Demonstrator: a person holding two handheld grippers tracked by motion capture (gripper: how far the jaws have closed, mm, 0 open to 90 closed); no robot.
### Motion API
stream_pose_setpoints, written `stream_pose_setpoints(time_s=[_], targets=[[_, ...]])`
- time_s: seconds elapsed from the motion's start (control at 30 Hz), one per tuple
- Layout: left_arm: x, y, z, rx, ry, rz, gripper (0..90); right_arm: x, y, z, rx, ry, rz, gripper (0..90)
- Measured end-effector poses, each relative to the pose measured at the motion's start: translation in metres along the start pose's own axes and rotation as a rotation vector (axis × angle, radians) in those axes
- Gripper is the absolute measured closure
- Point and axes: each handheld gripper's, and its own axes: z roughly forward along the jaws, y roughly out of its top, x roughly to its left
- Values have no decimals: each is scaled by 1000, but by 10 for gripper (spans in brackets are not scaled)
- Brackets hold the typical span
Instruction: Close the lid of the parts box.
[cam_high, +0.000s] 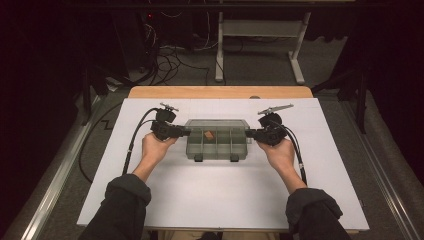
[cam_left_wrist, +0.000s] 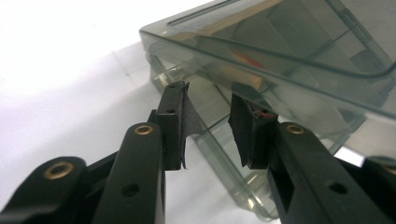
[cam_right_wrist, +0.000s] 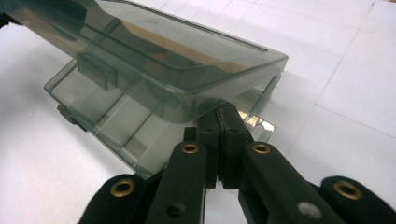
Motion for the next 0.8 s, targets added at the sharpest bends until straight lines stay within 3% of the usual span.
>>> stream_pose_setpoints(time_s=[0.33, 0.53, 0.8], targets=[[8, 0, -19, 3, 48, -15, 664, 0, -5, -1, 1, 8, -3, 890], [7, 2, -32, -51, 39, -27, 675, -1, -8, 0, 5, 13, -1, 887], [-5, 6, -35, -69, 13, 8, 675, -2, -14, 2, 25, 17, 6, 885]])
